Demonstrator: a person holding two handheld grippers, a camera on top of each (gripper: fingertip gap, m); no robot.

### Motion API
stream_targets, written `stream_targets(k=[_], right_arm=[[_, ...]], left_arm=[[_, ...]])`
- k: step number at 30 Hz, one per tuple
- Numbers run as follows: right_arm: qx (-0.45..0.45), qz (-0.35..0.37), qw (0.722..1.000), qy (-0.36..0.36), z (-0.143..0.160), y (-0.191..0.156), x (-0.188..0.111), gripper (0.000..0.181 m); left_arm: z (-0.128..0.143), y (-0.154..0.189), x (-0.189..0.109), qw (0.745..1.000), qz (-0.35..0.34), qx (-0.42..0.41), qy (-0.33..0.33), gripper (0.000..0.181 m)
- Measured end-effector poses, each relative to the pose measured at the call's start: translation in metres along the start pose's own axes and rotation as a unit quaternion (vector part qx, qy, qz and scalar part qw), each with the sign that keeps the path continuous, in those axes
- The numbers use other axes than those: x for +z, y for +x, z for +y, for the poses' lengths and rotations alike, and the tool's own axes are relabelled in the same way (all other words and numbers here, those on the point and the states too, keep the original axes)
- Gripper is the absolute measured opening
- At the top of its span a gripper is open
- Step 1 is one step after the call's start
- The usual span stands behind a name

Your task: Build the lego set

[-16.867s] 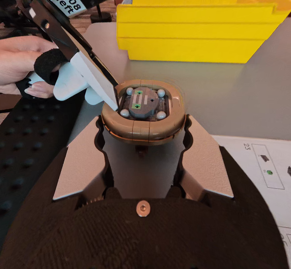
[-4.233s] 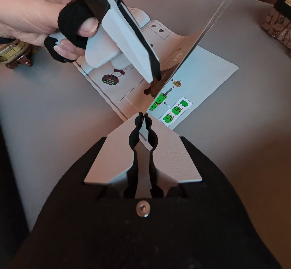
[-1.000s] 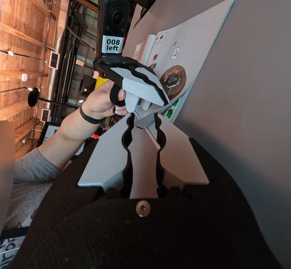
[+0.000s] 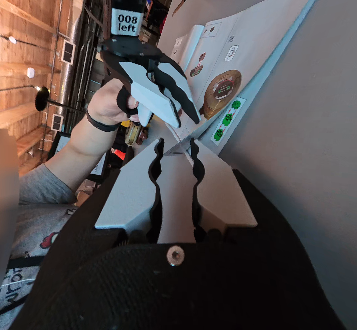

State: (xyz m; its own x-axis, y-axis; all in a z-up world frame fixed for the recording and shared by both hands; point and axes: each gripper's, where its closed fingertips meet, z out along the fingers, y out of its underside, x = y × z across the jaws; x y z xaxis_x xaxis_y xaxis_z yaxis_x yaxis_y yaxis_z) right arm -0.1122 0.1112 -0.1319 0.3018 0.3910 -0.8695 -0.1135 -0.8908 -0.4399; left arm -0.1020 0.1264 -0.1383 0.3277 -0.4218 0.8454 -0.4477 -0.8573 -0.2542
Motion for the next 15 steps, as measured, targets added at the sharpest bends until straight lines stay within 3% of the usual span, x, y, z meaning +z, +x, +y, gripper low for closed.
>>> stream_targets(k=[15], right_arm=[[-0.184,0.041,0.982,-0.029,0.008,-0.018,0.012,0.064]], left_arm=[[0.001,0.003,0.004,0.999,0.028,-0.02,0.001,0.032]])
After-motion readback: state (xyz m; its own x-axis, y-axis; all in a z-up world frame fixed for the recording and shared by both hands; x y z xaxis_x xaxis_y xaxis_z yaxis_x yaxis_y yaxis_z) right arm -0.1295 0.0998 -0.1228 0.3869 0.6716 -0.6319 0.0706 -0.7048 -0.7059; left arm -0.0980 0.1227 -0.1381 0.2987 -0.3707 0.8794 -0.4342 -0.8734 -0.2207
